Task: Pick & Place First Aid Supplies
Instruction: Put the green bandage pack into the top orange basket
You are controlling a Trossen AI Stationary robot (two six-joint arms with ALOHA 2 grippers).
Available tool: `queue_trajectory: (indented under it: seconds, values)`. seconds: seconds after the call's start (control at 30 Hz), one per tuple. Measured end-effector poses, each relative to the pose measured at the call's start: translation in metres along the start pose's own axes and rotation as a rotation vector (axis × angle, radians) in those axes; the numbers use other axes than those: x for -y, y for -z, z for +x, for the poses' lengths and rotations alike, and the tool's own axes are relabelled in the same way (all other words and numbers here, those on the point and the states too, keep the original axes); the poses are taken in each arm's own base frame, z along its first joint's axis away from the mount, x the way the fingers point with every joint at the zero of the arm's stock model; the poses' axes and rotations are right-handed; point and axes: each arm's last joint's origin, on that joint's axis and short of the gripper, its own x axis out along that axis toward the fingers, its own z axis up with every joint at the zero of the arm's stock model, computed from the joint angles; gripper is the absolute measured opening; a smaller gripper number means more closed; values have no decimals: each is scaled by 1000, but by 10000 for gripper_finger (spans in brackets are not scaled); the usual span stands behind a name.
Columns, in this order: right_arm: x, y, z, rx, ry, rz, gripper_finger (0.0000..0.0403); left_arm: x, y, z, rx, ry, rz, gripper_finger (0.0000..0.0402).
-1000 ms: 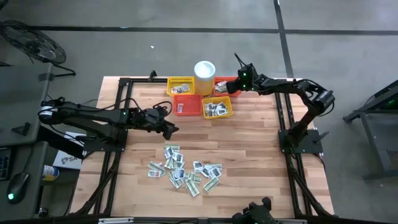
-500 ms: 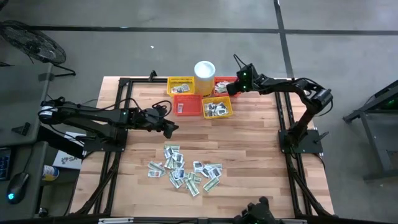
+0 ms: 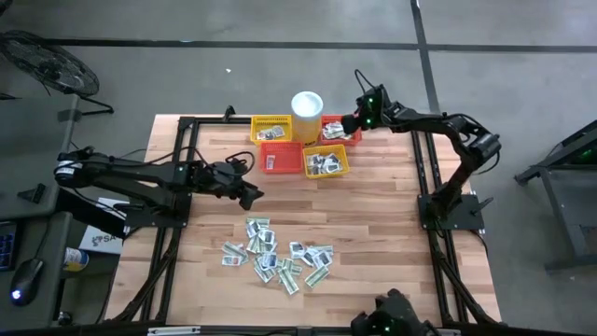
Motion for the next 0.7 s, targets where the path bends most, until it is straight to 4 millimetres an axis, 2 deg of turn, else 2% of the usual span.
queue_trajectory:
  seconds: [0.1, 0.27, 0.4, 0.57, 0.7]
  values:
    - [-4, -5, -9, 1, -34, 2, 228, -6, 4, -7, -44, -44, -1, 191]
    - [-19, -2, -24, -48, -92, -29, 233, -17, 17, -11, -241, -111, -25, 191]
    - [-40, 4, -37, -100, -187, -41, 227, -23, 24, -8, -330, -180, -67, 191]
    - [-74, 18, -50, -135, -242, -99, 218, -24, 27, -3, -359, -181, -123, 191]
    - [-98, 30, -57, -160, -297, -122, 212, -34, 38, 3, -391, -176, -130, 191]
